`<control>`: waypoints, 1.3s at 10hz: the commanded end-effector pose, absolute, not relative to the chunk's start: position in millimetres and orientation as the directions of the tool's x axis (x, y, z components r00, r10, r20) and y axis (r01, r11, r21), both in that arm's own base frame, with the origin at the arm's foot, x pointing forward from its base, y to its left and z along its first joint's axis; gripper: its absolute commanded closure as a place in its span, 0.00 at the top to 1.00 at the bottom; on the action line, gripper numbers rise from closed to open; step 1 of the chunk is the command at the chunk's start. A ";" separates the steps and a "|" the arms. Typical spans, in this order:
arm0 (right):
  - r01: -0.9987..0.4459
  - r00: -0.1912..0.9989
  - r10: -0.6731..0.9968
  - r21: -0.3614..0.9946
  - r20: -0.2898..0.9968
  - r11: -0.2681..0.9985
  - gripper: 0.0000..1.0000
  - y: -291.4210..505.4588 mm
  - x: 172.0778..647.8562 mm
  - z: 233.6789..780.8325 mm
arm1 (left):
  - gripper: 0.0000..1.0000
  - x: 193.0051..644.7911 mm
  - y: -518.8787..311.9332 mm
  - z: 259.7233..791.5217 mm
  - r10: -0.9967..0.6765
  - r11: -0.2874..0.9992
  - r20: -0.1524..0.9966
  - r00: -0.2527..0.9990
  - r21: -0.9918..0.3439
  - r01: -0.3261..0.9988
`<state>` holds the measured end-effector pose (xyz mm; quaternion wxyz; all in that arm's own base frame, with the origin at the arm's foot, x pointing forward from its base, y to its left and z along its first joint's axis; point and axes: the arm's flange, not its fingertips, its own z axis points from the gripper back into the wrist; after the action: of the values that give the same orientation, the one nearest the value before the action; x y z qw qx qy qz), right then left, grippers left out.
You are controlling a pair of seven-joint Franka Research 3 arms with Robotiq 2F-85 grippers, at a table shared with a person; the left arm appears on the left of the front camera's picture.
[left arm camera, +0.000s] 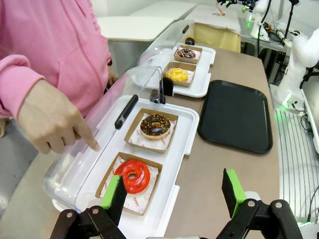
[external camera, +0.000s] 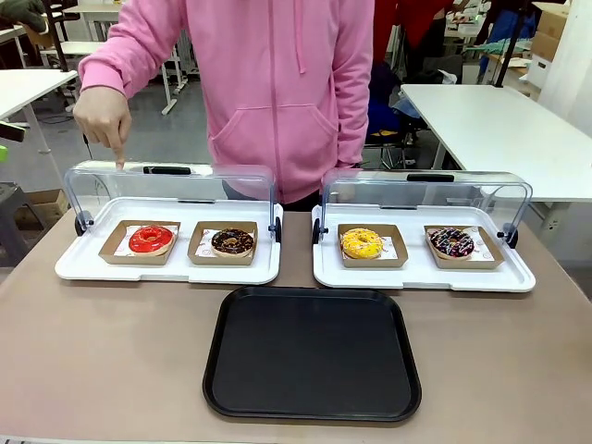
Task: Move the first donut from the left to the tray.
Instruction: Pick up the Paper togo box containing the Donut indicated by the person and place it on the Handle tray.
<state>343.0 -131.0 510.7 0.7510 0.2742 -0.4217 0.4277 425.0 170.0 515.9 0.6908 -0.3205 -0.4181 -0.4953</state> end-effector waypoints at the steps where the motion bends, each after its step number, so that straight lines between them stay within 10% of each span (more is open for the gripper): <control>1: -0.880 0.248 0.407 0.029 0.879 0.475 1.00 -131.4 345.9 510.7 | 1.00 425.0 170.0 515.9 -0.416 0.304 0.895 0.160 -0.029 0.952; 6: -0.880 0.248 0.407 0.029 0.879 0.475 1.00 -131.4 345.9 510.7 | 1.00 467.4 105.2 540.7 -0.851 0.192 0.498 0.165 0.004 0.981; 13: -0.880 0.248 0.407 0.029 0.879 0.475 1.00 -131.4 345.9 510.7 | 1.00 499.9 49.3 427.3 -0.979 0.056 0.196 0.050 0.021 0.998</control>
<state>343.2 -131.5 510.7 0.7518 0.2733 -0.4211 0.4275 503.7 47.7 435.8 0.7342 -0.0704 -0.0801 -0.6705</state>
